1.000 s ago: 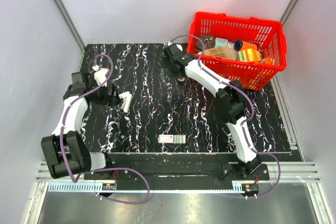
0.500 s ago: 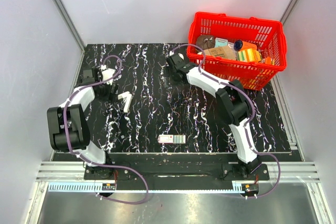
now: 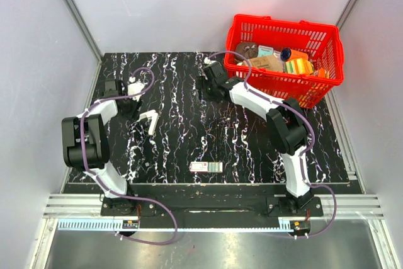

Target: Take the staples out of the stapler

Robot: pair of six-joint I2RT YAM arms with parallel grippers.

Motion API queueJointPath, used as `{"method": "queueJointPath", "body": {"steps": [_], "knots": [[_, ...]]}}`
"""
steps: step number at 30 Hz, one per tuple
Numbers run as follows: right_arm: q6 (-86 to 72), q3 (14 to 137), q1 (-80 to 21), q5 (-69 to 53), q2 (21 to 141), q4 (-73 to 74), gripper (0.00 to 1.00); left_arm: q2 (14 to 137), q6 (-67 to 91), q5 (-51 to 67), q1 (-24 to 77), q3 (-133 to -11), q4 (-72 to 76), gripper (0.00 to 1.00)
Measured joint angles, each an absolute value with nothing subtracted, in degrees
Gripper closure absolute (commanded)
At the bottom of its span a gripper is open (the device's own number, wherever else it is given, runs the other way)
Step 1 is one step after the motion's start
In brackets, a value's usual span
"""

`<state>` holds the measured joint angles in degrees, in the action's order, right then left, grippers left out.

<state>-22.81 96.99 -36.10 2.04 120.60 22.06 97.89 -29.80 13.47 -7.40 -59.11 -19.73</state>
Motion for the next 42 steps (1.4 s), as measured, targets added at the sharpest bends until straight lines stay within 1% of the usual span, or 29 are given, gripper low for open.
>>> {"method": "queueJointPath", "body": {"steps": [5, 6, 9, 10, 11, 17, 23, 30, 35, 39, 42], "knots": [[-23.0, 96.4, -35.4, -0.2, 120.3, 20.6, 0.27, 98.1, -32.4, 14.0, -6.2, -59.1, -21.8, 0.64], [-23.2, 96.4, -35.3, -0.6, 120.3, 20.6, 0.27, 98.3, -32.8, 14.0, -5.8, -59.1, -22.2, 0.69], [-23.4, 96.4, -34.8, -1.6, 120.3, 20.1, 0.28, 99.1, -33.4, 14.6, -4.7, -59.1, -24.0, 0.90], [-23.4, 96.3, -34.7, -1.8, 120.3, 19.9, 0.29, 99.1, -33.5, 14.8, -4.4, -59.1, -24.6, 0.96], [-23.5, 96.2, -34.6, -2.1, 120.3, 19.6, 0.29, 99.1, -33.4, 15.0, -4.1, -59.1, -24.9, 1.00], [-23.9, 94.4, -34.4, -3.1, 120.0, 18.3, 0.30, 96.1, -32.4, 16.9, -3.6, -56.1, -26.2, 1.00], [-24.3, 93.6, -34.3, -4.1, 119.9, 18.2, 0.31, 91.0, -28.9, 20.1, -3.7, -54.5, -32.5, 1.00], [-24.5, 93.1, -34.3, -4.2, 118.5, 17.8, 0.32, 89.8, -24.4, 28.4, -5.8, -59.9, -42.0, 1.00], [-24.9, 91.8, -34.3, -4.6, 117.0, 16.9, 0.32, 91.5, -22.9, 37.3, -9.6, -64.0, -47.6, 1.00], [-25.1, 91.0, -34.3, -5.3, 116.9, 16.5, 0.33, 92.1, -22.3, 38.9, -11.0, -64.3, -49.5, 1.00], [-25.3, 90.9, -34.3, -5.7, 116.9, 16.5, 0.33, 91.7, -21.3, 36.8, -10.9, -64.0, -48.9, 1.00]]}}
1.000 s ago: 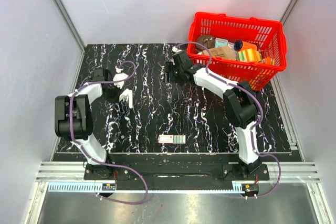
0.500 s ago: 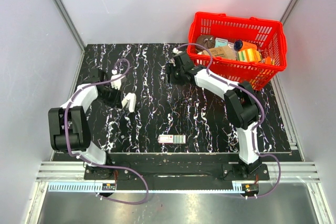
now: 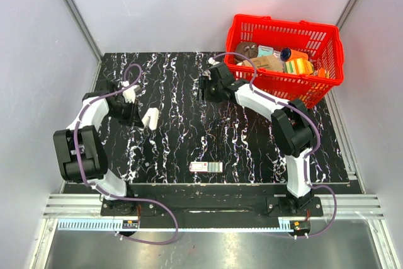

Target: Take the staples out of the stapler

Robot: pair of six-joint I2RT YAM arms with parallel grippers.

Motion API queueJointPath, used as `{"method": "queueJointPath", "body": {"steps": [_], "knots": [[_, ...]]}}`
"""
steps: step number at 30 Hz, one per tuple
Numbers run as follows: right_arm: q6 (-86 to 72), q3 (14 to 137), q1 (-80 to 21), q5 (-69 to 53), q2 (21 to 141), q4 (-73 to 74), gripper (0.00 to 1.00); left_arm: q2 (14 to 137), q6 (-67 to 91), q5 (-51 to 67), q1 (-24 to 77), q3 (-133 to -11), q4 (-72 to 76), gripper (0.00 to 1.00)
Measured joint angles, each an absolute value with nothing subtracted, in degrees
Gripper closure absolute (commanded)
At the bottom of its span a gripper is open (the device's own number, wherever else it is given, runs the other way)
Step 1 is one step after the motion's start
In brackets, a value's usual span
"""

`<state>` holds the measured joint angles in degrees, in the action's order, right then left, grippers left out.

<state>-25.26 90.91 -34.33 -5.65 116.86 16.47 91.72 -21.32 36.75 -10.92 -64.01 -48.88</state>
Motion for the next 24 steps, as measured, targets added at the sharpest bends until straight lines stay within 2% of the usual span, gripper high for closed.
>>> {"method": "queueJointPath", "body": {"steps": [11, 16, 24], "knots": [[-26.4, 90.9, -34.3, -7.1, 116.9, 16.1, 0.35, 76.5, -24.0, 6.7, -8.1, -59.6, -35.4, 1.00], [-27.4, 90.5, -34.3, -7.8, 116.9, 15.6, 0.35, 72.8, -30.2, -6.8, 1.7, -55.7, -29.0, 1.00], [-28.8, 88.4, -34.3, -8.8, 116.8, 14.5, 0.36, 74.6, -40.2, -24.4, 16.0, -47.4, -20.4, 1.00]]}}
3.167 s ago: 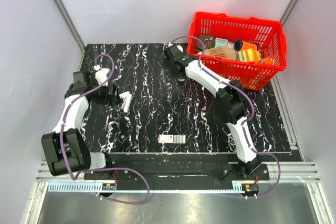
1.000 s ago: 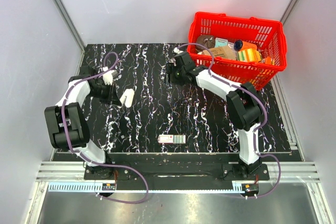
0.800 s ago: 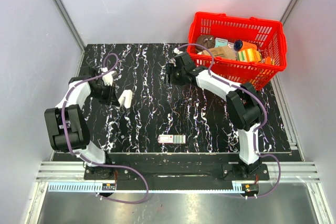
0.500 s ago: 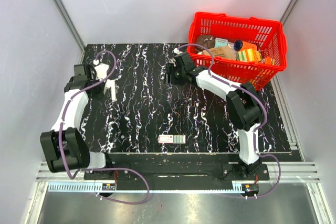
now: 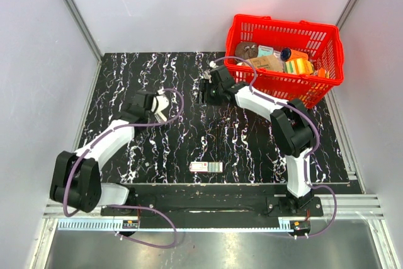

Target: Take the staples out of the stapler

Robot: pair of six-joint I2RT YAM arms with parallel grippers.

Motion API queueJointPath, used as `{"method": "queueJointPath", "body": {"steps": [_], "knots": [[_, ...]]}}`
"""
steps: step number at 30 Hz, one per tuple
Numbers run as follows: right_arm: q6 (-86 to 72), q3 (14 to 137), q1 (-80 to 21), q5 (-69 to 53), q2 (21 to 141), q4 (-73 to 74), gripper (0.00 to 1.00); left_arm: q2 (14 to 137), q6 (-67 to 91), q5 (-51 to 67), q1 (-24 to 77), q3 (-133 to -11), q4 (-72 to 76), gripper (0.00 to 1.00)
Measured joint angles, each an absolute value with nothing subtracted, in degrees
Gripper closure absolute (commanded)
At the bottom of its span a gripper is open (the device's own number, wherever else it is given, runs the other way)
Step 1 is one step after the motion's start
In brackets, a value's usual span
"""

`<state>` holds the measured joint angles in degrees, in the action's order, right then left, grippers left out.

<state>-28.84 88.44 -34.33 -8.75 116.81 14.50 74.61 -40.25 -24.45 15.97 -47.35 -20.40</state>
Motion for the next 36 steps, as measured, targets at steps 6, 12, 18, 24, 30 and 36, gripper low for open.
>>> {"method": "queueJointPath", "body": {"steps": [6, 12, 18, 24, 30, 36], "knots": [[-29.3, 87.3, -34.3, -9.0, 116.7, 14.3, 0.36, 79.9, -44.0, -33.0, 20.7, -45.5, -14.9, 0.95], [-29.4, 87.0, -34.3, -9.8, 116.7, 14.1, 0.36, 86.1, -43.2, -37.3, 24.5, -46.7, -10.2, 0.77], [-29.4, 87.0, -33.8, -10.2, 116.7, 13.9, 0.36, 94.3, -39.3, -38.6, 26.7, -51.1, -13.6, 0.51], [-29.3, 87.0, -32.7, -10.6, 116.7, 13.6, 0.36, 96.6, -33.0, -37.5, 27.7, -55.9, -19.4, 0.43], [-29.2, 87.0, -32.7, -10.6, 116.7, 13.6, 0.31, 96.3, -27.2, -32.2, 26.9, -60.1, -26.0, 0.43], [-27.8, 89.1, -32.9, -8.6, 116.8, 14.7, 0.13, 93.7, -21.6, -21.9, 19.8, -65.9, -31.4, 0.33]]}}
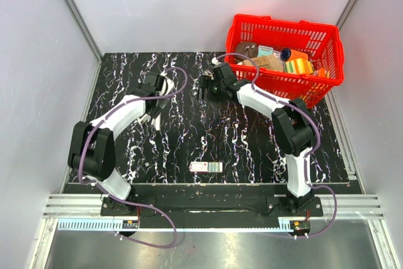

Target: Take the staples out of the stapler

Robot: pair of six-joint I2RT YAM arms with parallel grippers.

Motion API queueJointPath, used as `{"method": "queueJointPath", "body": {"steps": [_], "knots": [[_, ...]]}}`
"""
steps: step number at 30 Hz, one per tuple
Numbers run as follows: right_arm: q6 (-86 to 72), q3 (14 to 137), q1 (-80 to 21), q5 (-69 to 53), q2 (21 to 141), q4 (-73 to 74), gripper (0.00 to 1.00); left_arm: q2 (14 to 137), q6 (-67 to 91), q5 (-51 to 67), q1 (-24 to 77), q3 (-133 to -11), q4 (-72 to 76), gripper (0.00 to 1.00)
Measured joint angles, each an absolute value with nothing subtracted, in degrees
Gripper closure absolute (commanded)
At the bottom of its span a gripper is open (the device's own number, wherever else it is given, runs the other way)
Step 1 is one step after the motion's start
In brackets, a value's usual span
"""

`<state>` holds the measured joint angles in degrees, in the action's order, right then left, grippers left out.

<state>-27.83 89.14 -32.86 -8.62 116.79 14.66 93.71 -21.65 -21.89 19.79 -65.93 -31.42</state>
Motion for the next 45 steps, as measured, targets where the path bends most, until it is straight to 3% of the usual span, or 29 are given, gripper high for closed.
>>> {"method": "queueJointPath", "body": {"steps": [9, 30, 45], "knots": [[-23.1, 95.1, -33.3, -0.7, 121.8, 15.9, 0.02, 91.8, -17.7, -12.0, 14.2, -66.2, -33.6, 0.33], [-3.5, 109.2, -41.2, 23.7, 131.7, 13.5, 0.00, 90.3, -15.4, -3.8, 10.0, -64.2, -31.9, 0.30], [-0.7, 128.2, -36.4, 27.8, 146.0, 21.9, 0.01, 106.1, -15.0, -5.1, 13.6, -71.8, -26.8, 0.28]]}}
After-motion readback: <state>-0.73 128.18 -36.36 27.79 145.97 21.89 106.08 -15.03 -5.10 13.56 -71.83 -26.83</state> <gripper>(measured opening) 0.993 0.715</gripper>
